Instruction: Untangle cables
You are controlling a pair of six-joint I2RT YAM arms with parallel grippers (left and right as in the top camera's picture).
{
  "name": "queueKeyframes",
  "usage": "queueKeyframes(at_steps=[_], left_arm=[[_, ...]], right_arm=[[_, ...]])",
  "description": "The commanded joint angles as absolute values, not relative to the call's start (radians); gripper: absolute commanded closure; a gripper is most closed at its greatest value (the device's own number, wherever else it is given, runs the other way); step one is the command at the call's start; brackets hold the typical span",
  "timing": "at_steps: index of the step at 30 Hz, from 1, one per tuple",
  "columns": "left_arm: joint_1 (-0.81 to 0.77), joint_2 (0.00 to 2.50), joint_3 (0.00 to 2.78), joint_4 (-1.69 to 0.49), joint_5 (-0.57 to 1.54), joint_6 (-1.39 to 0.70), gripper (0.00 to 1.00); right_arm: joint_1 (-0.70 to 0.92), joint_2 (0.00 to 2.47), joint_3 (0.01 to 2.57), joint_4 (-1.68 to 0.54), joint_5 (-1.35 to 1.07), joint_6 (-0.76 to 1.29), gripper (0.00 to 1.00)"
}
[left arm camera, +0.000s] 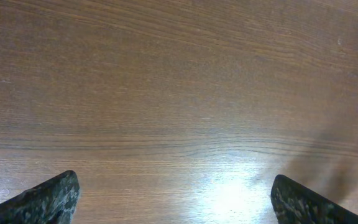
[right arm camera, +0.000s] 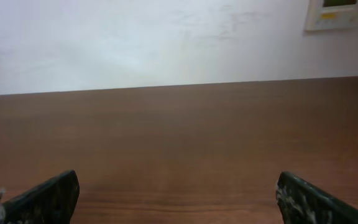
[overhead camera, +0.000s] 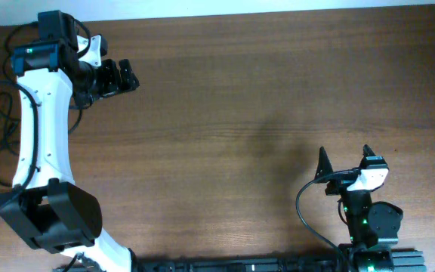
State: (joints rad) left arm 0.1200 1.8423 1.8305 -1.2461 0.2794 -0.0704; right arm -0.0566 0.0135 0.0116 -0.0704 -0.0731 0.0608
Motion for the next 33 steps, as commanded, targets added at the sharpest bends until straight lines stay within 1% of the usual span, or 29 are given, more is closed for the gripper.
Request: queueKeyframes(at_steps=[1, 30, 33], left_arm=[[0.12, 1.817, 1.834, -1.247, 0.28, -0.052, 0.01], [0.121, 1.817, 1.834, -1.248, 0.279, -0.051, 0.01], [0.12, 1.811, 1.834, -1.297, 0.244, -0.051, 0.01]], right_arm=[[-0.066, 0.003, 0.006, -0.079, -0.058, -0.036, 0.02], [-0.046, 0.003, 0.006, -0.078, -0.044, -0.019, 0.02], [-0.046, 0.003, 0.006, -0.078, -0.044, -0.019, 0.02]])
